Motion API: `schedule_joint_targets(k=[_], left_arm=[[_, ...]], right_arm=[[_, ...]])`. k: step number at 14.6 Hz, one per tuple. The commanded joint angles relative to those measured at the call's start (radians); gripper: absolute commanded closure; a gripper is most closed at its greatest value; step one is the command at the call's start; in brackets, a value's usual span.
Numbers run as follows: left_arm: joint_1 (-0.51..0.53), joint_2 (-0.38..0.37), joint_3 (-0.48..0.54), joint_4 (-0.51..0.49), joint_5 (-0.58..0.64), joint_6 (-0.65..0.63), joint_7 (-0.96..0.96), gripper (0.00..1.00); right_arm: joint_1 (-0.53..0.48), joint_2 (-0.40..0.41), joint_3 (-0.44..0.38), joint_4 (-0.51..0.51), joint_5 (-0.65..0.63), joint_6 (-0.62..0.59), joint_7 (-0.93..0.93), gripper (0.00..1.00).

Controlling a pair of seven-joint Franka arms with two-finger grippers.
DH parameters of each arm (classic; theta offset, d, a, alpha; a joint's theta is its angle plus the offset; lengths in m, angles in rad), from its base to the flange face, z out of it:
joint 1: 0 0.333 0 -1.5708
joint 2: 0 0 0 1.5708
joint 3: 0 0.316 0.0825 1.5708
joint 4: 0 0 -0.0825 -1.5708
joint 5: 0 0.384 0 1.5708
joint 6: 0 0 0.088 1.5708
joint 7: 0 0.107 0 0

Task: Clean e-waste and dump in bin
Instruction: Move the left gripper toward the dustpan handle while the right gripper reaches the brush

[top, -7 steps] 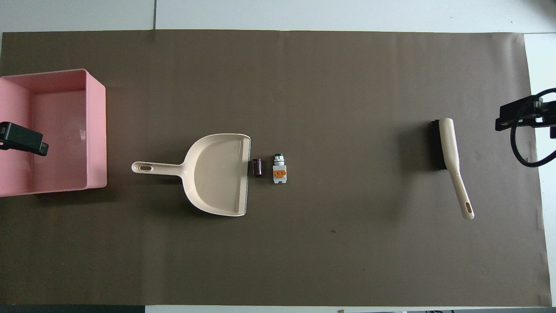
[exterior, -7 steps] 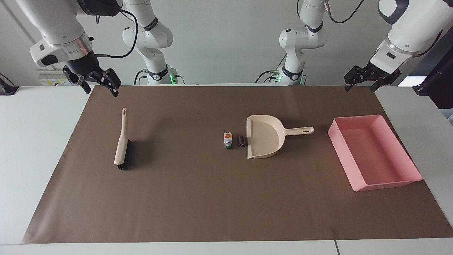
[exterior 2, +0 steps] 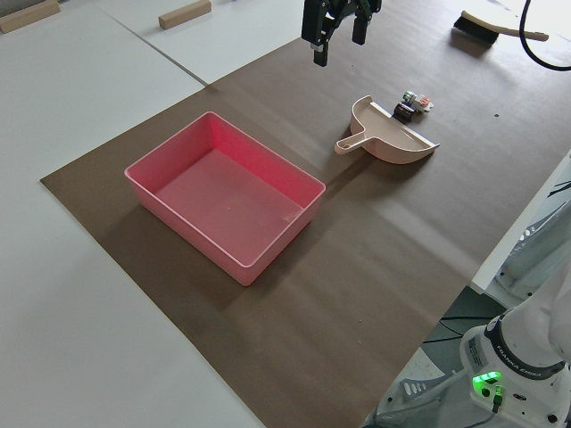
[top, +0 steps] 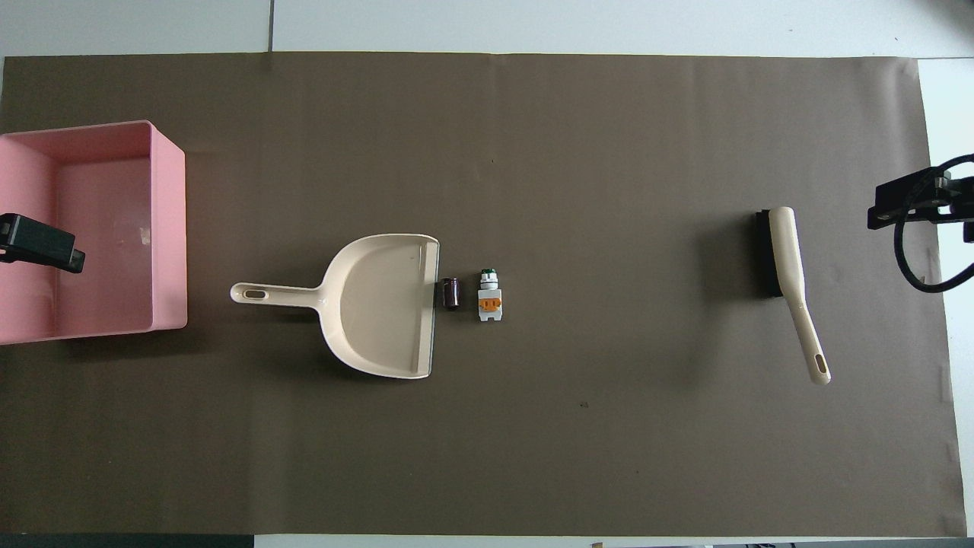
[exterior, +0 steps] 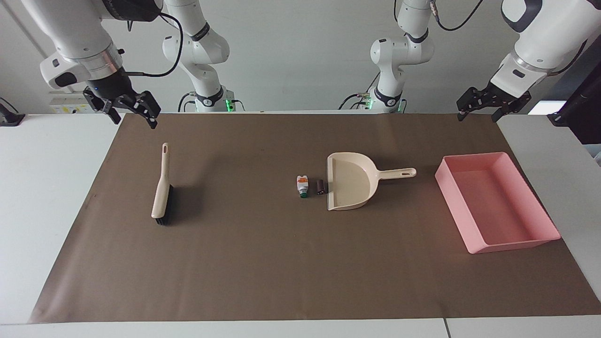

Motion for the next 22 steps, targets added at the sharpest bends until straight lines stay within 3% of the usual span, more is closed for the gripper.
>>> schedule_joint_targets(k=[1,3,5,8,10,13,16,18,22], left_arm=[[0.002,-0.008,-0.004,-0.01,0.016,0.018,0.054,0.01],[0.0,-0.009,-0.005,-0.013,0.016,0.029,0.176,0.01],[-0.003,0.0,-0.004,-0.013,0.016,0.047,0.33,0.01],[-0.02,0.001,-0.01,-0.057,0.016,0.116,0.538,0.01],[-0.056,0.001,-0.01,-0.091,0.018,0.157,0.657,0.01],[-0.095,0.003,-0.01,-0.128,0.018,0.194,0.801,0.02],[-0.18,-0.003,-0.01,-0.252,0.105,0.278,0.93,0.03],[-0.239,-0.009,-0.01,-0.349,0.159,0.373,0.938,0.03],[-0.332,0.007,-0.01,-0.499,0.24,0.544,0.907,0.03]], right_arm=[[-0.018,-0.018,0.004,-0.022,0.018,0.009,-0.031,0.01],[-0.018,-0.02,0.004,-0.029,0.017,0.023,-0.069,0.01],[-0.016,-0.049,0.004,-0.106,0.018,0.107,-0.097,0.01],[-0.018,-0.164,0.002,-0.392,0.02,0.333,-0.12,0.01],[-0.019,-0.192,0.001,-0.521,0.02,0.447,-0.155,0.01],[-0.088,-0.114,-0.001,-0.559,0.044,0.503,-0.285,0.01],[-0.14,-0.089,-0.001,-0.69,0.069,0.661,-0.425,0.01],[-0.15,-0.087,-0.001,-0.762,0.084,0.722,-0.459,0.01],[-0.169,-0.077,-0.001,-0.824,0.115,0.732,-0.554,0.01]])
